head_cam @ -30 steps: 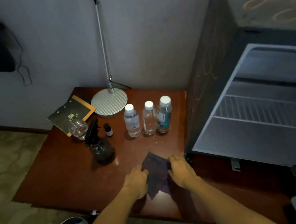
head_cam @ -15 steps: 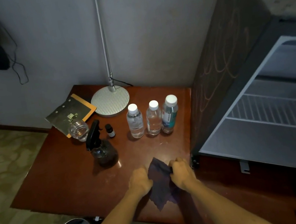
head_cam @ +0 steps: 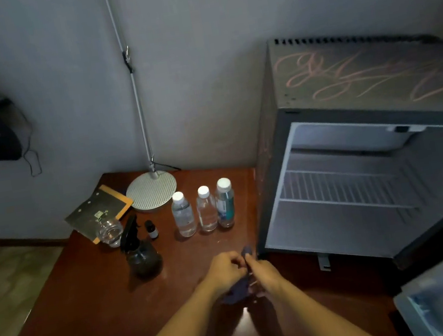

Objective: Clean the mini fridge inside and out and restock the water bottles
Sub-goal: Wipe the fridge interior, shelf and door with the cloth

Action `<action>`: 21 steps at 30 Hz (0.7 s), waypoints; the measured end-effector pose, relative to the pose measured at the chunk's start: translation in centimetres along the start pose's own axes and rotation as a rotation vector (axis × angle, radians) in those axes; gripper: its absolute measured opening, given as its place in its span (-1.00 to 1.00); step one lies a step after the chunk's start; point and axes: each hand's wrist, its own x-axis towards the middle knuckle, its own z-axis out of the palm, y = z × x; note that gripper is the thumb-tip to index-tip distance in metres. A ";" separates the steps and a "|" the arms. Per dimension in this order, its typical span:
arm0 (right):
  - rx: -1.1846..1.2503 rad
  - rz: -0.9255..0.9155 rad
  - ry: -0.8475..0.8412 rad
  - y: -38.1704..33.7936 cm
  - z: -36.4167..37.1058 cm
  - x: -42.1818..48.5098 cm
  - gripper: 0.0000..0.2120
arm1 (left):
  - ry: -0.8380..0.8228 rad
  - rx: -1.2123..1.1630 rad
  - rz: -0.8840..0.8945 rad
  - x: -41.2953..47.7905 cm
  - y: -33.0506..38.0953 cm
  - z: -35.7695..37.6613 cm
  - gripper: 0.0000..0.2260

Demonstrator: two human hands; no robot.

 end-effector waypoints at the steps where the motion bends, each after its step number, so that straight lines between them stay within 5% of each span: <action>1: 0.076 -0.024 0.027 0.1 -0.6 0.0 -0.53 | -0.029 -0.025 0.005 -0.3 1.2 0.3 -0.87; 6: 0.135 -0.083 0.194 -0.6 -5.6 -4.2 -0.74 | -0.102 -0.077 -0.038 -1.8 6.8 1.4 -0.78; 13: 0.245 -0.078 0.297 0.1 -13.6 -8.8 -0.65 | -0.010 0.501 0.069 -2.4 10.5 1.2 -0.83; 21: 0.462 -0.270 0.530 -2.6 -17.1 -11.8 -0.67 | -0.051 0.854 0.213 -2.1 14.6 0.4 -0.77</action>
